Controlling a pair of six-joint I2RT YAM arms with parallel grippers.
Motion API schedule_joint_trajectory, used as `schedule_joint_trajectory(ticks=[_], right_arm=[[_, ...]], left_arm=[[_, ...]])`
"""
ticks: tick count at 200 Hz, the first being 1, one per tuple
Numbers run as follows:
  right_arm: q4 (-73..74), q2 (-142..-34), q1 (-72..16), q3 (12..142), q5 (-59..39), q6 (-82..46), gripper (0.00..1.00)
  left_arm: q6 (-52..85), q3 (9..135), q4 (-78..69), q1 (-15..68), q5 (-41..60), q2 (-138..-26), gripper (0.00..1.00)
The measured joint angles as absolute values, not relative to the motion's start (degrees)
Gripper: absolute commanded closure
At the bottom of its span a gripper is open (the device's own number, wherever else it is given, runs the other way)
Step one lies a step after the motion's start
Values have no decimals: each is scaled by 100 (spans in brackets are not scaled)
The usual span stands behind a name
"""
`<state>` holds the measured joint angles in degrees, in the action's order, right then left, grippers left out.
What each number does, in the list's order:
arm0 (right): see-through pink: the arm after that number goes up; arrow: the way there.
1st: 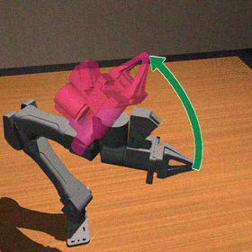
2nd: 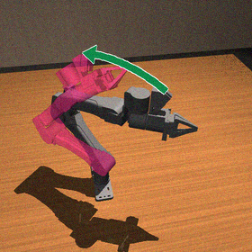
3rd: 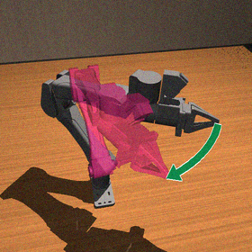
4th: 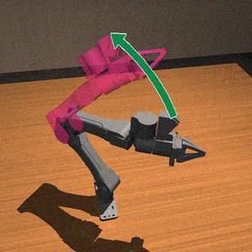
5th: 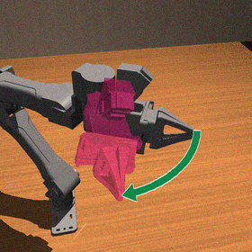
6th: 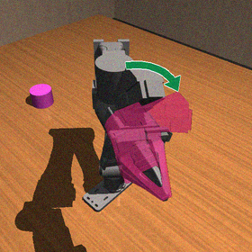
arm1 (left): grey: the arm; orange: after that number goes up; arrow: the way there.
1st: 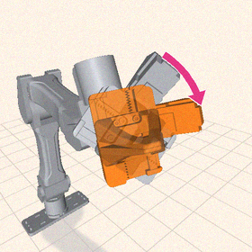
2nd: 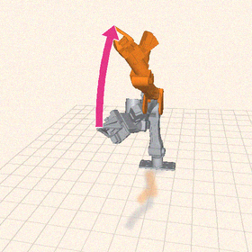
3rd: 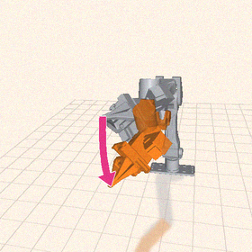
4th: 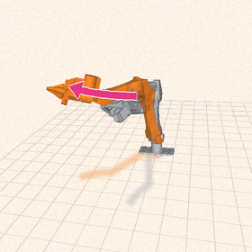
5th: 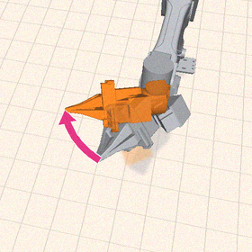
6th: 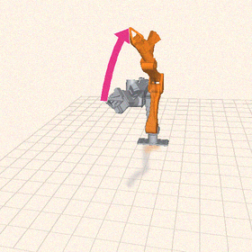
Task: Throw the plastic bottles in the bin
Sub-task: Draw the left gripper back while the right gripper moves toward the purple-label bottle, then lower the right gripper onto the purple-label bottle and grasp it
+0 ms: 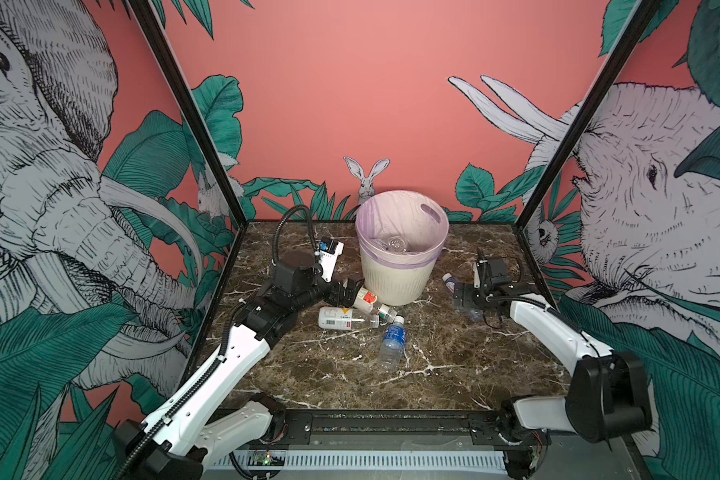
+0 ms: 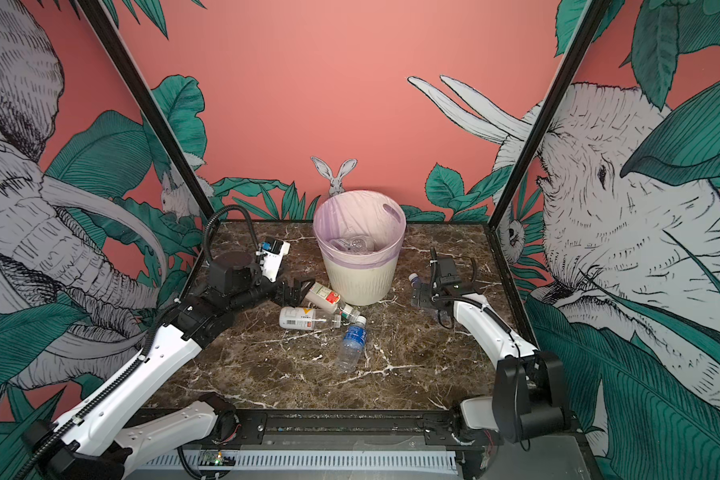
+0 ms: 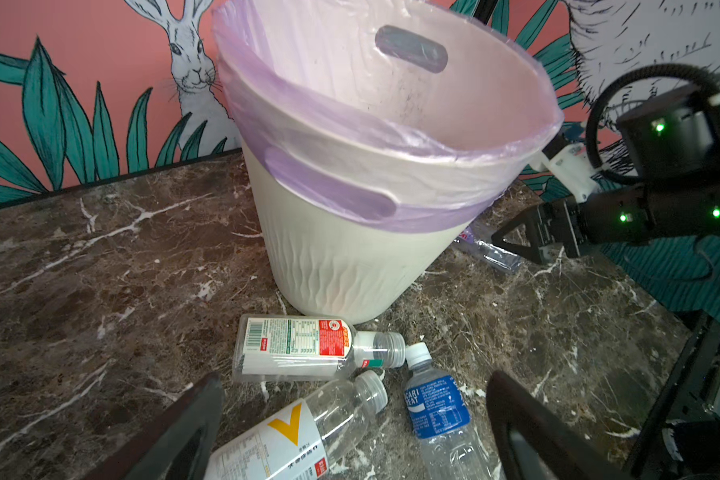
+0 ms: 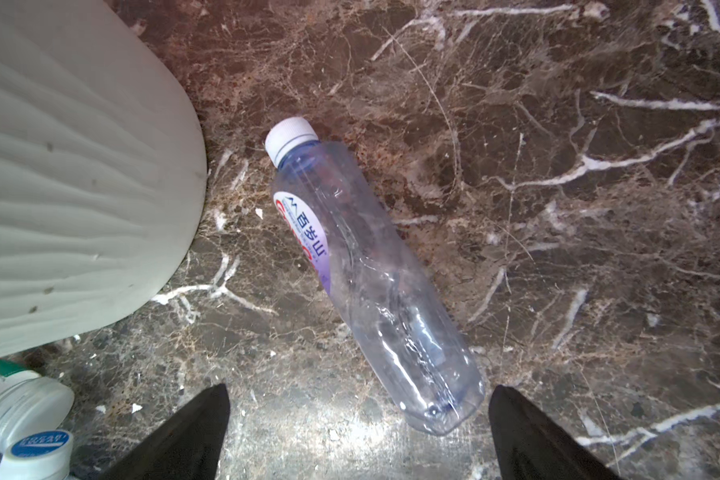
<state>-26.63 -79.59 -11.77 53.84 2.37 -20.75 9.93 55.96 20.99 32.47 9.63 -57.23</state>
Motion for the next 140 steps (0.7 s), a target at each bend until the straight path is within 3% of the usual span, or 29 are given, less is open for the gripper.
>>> schedule_joint_trajectory(ticks=[140], right_arm=[[-2545,-9843,-921,6473,-95,-1498,1]], left_arm=[[1472,4025,1828,4062,862,-5548,0]])
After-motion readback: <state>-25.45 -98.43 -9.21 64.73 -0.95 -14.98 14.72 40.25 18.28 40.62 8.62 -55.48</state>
